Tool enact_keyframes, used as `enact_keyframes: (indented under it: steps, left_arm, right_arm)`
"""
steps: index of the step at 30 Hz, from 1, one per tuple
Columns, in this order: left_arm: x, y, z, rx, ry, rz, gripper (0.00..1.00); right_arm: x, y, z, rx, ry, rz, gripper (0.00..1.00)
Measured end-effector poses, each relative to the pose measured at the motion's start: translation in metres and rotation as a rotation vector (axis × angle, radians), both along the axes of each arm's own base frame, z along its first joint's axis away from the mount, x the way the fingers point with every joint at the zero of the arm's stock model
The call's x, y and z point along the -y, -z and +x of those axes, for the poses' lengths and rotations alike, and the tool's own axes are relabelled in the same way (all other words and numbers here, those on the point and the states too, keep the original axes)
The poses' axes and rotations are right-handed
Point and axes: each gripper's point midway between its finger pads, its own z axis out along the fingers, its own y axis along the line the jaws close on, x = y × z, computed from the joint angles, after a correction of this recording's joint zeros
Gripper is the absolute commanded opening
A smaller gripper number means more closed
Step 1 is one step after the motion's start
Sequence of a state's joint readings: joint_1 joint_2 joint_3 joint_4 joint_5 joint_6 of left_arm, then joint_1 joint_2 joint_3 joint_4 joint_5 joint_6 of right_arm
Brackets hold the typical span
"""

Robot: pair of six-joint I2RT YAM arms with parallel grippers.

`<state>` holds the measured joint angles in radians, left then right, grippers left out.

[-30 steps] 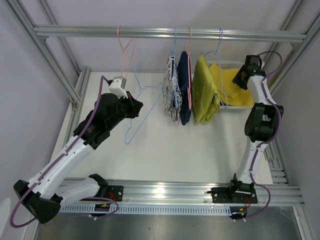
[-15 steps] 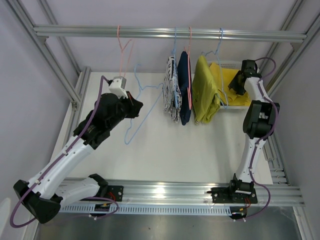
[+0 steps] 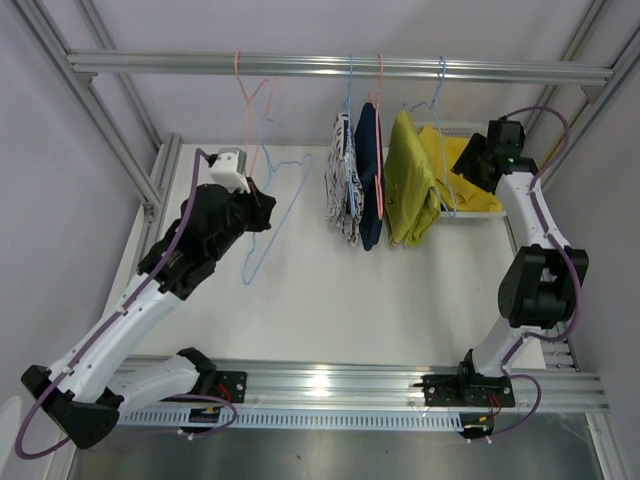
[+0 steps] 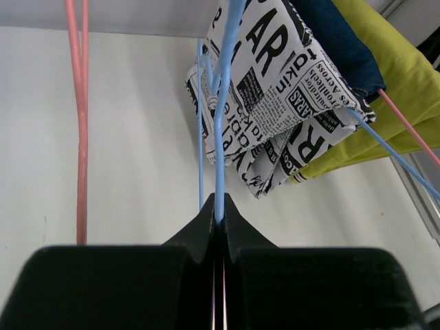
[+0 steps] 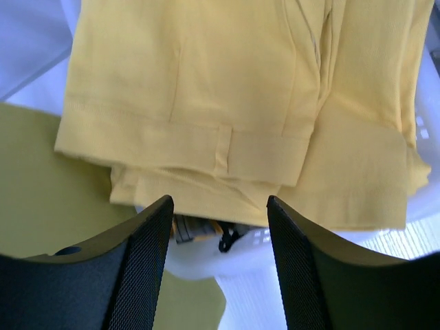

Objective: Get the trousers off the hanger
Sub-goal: Place the trousers in the bin.

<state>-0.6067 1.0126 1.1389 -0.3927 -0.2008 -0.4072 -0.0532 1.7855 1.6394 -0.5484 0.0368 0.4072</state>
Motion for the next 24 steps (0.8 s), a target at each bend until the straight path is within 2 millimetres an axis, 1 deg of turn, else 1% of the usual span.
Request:
enact_keyframes:
  steps: [1,5,10,12,13,14,16,17,19,24]
  left_arm:
    - [-0.002,-0.002,0.0,0.01,-0.006,0.009,0.01]
    - [-0.006,-0.011,-0.004,0.039,-0.016,0.034,0.01]
    - [-0.011,-0.026,-0.005,0.078,-0.028,0.058,0.01]
    - [-0.011,-0.036,-0.004,0.097,-0.034,0.064,0.01]
    - [-0.011,-0.042,-0.003,0.109,-0.04,0.062,0.01]
    - [-0.01,-0.048,-0.002,0.118,-0.047,0.058,0.01]
    - [-0.01,-0.06,0.002,0.136,-0.061,0.051,0.01]
    - [-0.009,-0.065,0.004,0.142,-0.066,0.049,0.01]
    - [-0.007,-0.074,0.007,0.154,-0.074,0.045,0.01]
    - [-0.001,-0.093,0.019,0.172,-0.088,0.035,0.01]
  right_arm:
    - [-0.002,0.001,-0.007,-0.002,-0.005,-0.001,0.62]
    - [-0.01,0.013,-0.037,-0.029,-0.035,-0.012,0.62]
    - [-0.02,0.029,-0.08,-0.035,-0.06,-0.017,0.61]
    - [-0.021,0.029,-0.097,-0.015,-0.067,-0.027,0.45]
    - [-0.021,0.027,-0.105,-0.002,-0.07,-0.03,0.3]
    - [-0.021,0.026,-0.11,0.008,-0.073,-0.035,0.22]
    - [-0.021,0.023,-0.12,0.043,-0.071,-0.037,0.12]
    - [-0.022,0.022,-0.123,0.058,-0.07,-0.035,0.04]
    - [-0.022,0.023,-0.126,0.066,-0.071,-0.034,0.0]
    - [-0.024,0.036,-0.129,0.05,-0.077,-0.023,0.0]
